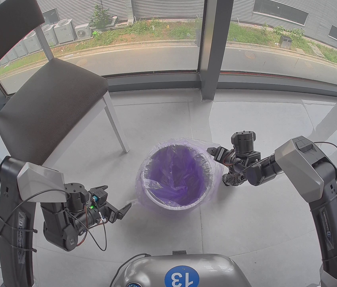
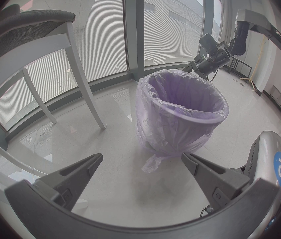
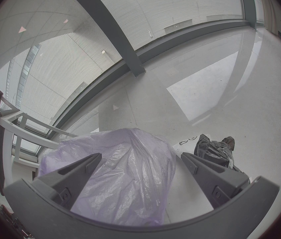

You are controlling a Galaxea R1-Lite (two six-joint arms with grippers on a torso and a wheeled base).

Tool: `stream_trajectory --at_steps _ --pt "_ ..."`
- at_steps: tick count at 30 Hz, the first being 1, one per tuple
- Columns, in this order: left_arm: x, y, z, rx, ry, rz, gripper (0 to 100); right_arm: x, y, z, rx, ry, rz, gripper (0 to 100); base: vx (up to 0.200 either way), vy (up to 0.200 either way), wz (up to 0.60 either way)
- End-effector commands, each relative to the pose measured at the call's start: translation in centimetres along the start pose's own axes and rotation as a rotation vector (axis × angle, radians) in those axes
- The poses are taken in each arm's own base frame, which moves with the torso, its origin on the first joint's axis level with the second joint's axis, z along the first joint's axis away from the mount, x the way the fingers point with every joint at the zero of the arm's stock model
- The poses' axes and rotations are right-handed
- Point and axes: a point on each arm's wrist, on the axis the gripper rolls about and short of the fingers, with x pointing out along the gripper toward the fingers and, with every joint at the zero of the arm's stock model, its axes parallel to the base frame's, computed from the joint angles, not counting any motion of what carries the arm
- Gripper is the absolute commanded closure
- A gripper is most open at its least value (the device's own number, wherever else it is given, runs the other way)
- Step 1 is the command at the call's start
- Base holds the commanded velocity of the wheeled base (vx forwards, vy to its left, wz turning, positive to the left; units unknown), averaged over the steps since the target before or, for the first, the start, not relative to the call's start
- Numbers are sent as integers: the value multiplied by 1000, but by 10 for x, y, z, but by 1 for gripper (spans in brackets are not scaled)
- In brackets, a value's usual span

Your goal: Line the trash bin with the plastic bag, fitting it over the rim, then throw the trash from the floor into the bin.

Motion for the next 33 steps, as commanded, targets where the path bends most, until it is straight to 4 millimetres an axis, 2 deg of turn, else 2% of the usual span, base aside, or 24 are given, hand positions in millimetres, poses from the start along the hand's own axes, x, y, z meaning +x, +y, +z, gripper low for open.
stream_trajectory --at_steps 1,10,23,33 --pt "1 0 0 2 -11 4 0 5 -6 -9 -3 11 -8 100 0 0 0" --pt "3 1 -3 2 -8 9 0 7 -7 -12 -2 9 -9 100 0 0 0" --pt "7 -1 -7 0 2 10 0 35 -22 -45 -24 -12 -19 100 0 0 0" --pt "8 -2 -9 0 7 7 0 37 -23 -46 -15 -44 2 100 0 0 0"
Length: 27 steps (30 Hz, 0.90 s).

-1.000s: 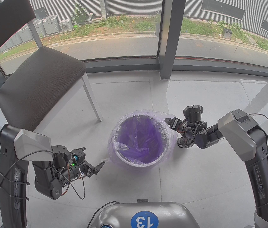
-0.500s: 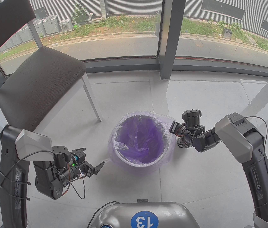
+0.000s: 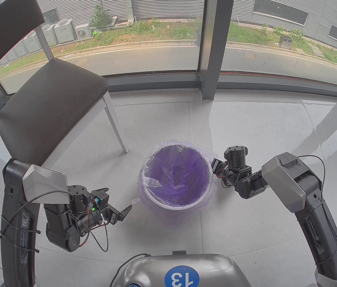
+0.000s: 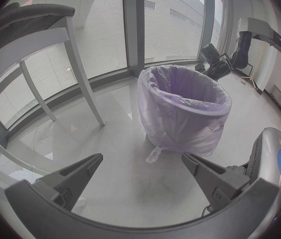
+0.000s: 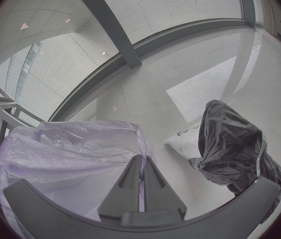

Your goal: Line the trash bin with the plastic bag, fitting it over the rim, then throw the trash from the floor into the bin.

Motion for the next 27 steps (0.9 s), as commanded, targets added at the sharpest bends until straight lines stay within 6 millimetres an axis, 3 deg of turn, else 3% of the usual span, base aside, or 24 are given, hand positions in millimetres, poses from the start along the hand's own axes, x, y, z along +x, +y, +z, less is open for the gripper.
stream_trajectory --at_steps 1,9,10,23,25,27 --pt "0 0 1 3 -14 6 0 2 -3 -5 3 -8 8 100 0 0 0" --pt "1 1 1 4 -18 7 0 5 -8 -18 -34 -19 20 100 0 0 0" --pt "1 1 1 3 -17 9 0 5 -9 -21 -46 -19 21 0 0 0 0" --pt "1 0 1 5 -17 5 0 -2 -11 -17 -116 -49 21 0 0 0 0" --pt "1 -2 2 5 -18 -2 0 -16 -7 1 -176 -58 10 0 0 0 0" --pt "0 -2 3 6 -18 -3 0 -21 -5 6 -194 -57 8 0 0 0 0"
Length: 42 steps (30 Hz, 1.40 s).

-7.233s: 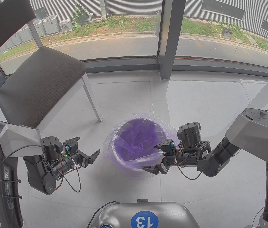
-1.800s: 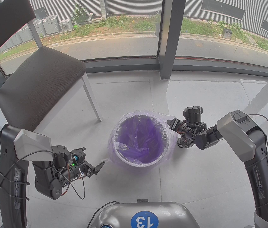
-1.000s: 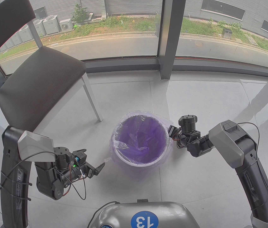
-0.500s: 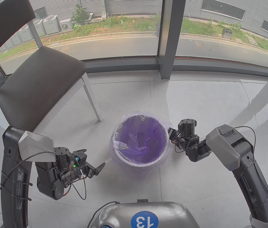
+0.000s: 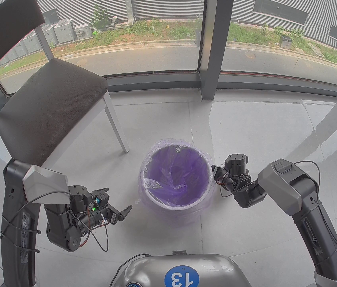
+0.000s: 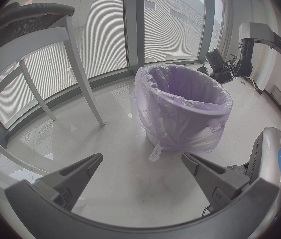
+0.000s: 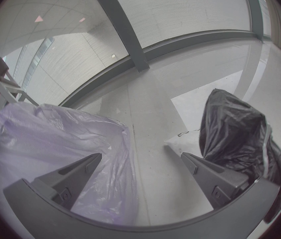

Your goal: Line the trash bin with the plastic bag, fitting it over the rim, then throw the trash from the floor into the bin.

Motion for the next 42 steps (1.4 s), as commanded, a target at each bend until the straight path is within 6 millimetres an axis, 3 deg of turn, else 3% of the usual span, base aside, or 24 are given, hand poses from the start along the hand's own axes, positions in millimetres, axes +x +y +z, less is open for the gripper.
stream_trajectory --at_steps 1,12,16,22,30,33,38,40,42 --pt "-1 -3 3 6 -16 -8 0 -25 7 34 -65 -20 -5 0 0 0 0" --pt "-9 -10 8 10 -11 -28 0 -63 25 77 -135 -74 16 0 0 0 0" --pt "-15 -11 26 24 -57 -27 0 -96 37 92 -174 -93 39 0 0 0 0" --pt "-23 -25 35 37 -64 -69 0 -125 36 111 -253 -140 37 0 0 0 0" --pt "-52 -23 78 64 -185 -52 0 -182 38 131 -317 -202 44 0 0 0 0" --pt "-71 -26 100 72 -251 -54 0 -217 37 138 -377 -252 46 0 0 0 0" --pt "-87 -26 109 71 -281 -53 0 -252 30 140 -472 -306 29 0 0 0 0" --pt "-100 -27 112 72 -286 -51 0 -272 16 138 -554 -327 -15 0 0 0 0" --pt "-106 -28 113 73 -292 -53 0 -277 8 132 -588 -307 -38 0 0 0 0"
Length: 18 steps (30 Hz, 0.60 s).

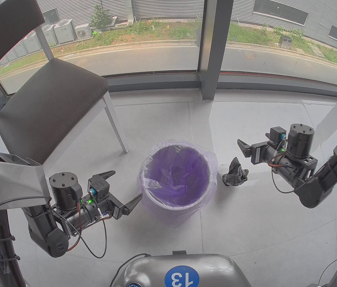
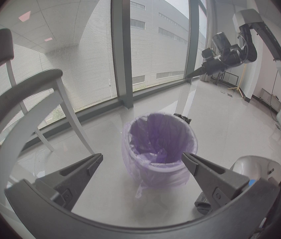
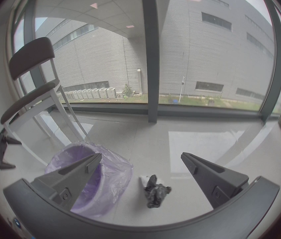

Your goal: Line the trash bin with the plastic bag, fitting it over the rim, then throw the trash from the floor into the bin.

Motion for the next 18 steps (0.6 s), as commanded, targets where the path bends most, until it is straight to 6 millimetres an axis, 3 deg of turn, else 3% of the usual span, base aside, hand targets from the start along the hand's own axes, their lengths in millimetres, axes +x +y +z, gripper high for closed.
stream_trajectory --at_steps 1,6,11,14,18 --pt "-30 -3 29 17 -83 9 0 -46 -21 7 -119 -37 -58 0 0 0 0" --pt "-53 -11 34 17 -82 -13 0 -46 -24 -18 -186 57 -59 0 0 0 0" --pt "-84 -15 30 -1 -42 -15 0 -20 -11 -42 -309 119 -20 0 0 0 0" --pt "-103 -15 41 -20 -93 5 0 2 -1 -63 -361 177 -41 0 0 0 0" --pt "-109 -3 52 -33 -153 75 0 33 3 -90 -379 224 -37 0 0 0 0"
